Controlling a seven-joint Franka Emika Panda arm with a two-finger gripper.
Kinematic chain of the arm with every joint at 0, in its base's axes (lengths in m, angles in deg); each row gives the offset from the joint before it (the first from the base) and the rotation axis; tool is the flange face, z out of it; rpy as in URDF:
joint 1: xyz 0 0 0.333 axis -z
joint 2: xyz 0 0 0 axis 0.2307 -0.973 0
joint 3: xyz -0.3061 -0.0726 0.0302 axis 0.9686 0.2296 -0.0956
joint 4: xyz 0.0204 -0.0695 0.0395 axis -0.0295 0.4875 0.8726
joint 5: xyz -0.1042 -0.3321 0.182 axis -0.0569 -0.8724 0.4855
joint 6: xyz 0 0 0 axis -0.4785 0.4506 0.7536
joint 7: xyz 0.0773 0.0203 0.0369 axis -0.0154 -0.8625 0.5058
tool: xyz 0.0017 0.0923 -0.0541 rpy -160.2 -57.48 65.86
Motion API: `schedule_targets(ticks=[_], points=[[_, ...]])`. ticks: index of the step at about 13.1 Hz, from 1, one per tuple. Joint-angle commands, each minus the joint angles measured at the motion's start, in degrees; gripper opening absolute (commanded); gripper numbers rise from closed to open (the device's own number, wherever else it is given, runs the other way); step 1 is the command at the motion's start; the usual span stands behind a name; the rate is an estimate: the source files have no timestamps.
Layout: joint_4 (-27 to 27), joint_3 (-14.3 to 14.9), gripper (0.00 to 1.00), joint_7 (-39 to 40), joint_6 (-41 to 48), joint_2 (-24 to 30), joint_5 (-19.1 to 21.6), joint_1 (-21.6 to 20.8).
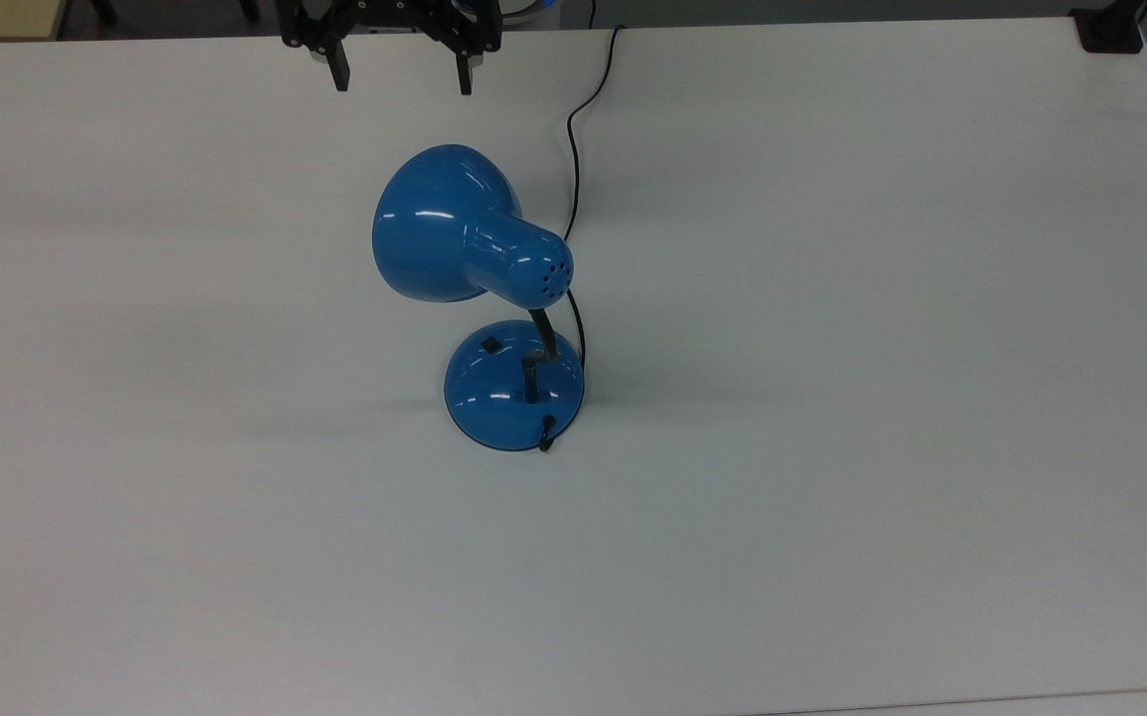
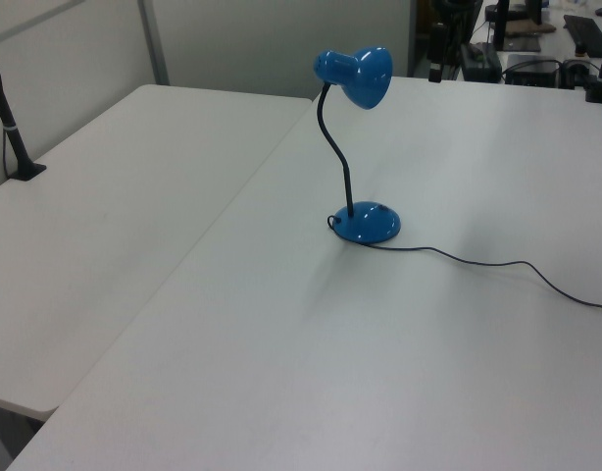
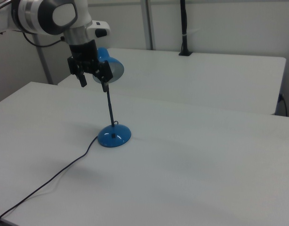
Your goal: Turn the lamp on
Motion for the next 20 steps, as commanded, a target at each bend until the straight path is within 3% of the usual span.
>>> schedule_targets(ticks=[1, 13, 17, 20], points=[[-0.18, 0.12, 1.0, 0.61, -0.11, -0.05, -1.01, -0.97], [-0.09, 0.2, 1.0, 1.66, 0.15, 0.12, -0.84, -0.71], [1.05, 0.47, 1.0, 19.74, 5.4, 0.38, -0.92, -0.18], [3.58, 0.38, 1.0, 19.42, 5.08, 0.12, -3.8, -0.18]])
